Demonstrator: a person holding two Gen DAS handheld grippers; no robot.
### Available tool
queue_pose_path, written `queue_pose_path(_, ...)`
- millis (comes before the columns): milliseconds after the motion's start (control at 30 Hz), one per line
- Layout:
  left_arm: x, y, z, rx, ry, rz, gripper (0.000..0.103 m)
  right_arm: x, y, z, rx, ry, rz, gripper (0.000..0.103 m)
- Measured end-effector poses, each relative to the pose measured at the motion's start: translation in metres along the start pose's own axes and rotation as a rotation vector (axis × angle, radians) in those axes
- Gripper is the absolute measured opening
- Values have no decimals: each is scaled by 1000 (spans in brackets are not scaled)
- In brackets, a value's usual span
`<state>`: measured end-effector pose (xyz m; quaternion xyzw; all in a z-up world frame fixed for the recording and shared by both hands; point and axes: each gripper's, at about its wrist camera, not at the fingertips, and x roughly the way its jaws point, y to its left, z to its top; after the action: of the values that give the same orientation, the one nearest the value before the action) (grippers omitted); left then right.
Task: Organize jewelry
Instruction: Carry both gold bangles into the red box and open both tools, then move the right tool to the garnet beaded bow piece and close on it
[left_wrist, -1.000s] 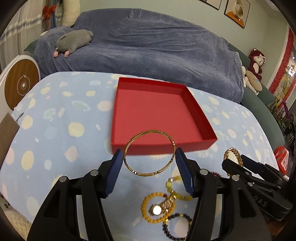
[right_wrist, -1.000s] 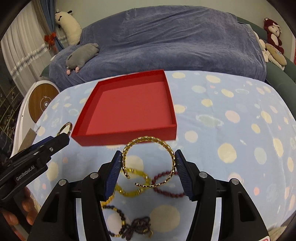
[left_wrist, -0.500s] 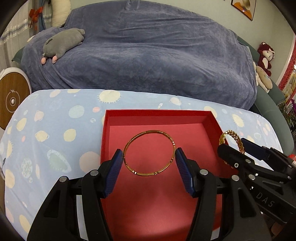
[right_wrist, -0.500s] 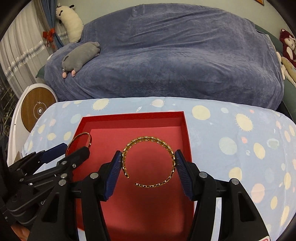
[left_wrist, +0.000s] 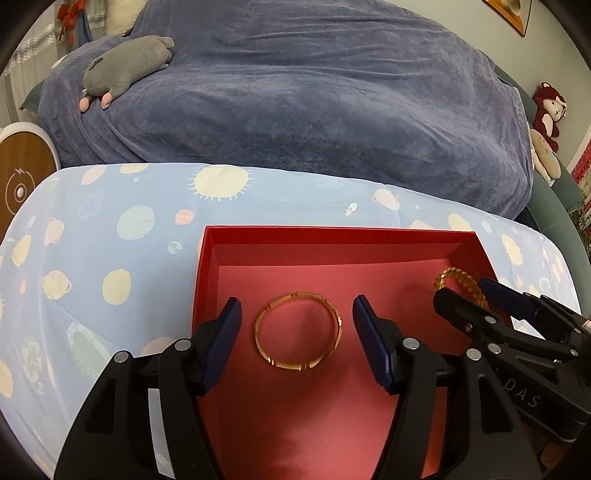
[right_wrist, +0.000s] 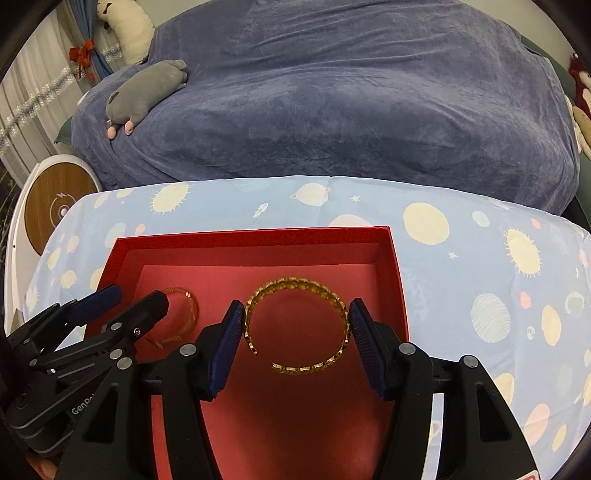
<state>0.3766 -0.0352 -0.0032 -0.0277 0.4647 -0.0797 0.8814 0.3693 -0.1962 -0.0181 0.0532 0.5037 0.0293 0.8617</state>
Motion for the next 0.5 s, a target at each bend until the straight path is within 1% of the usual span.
queue_pose_path(33,-2,1,-1,-3,-3,-5,64,-1,-1,-1,5,-1,3,57)
queue_pose_path(133,-11,1,-3,-5,-22,-6,65,-9,-5,-4,18,-11,7,61)
queue_pose_path(267,-37,0,-12,16,-56,-22,65,-37,-5,-17,-3,-43,7,62)
queue_pose_path(400,-71,2,-29,3,-82,-48,66,-75,-7,-42,-14,-77,5,62)
queue_pose_path(500,-99,4,-52,4,-98,-53,67,-103,-13,-70,17,-84,16,62)
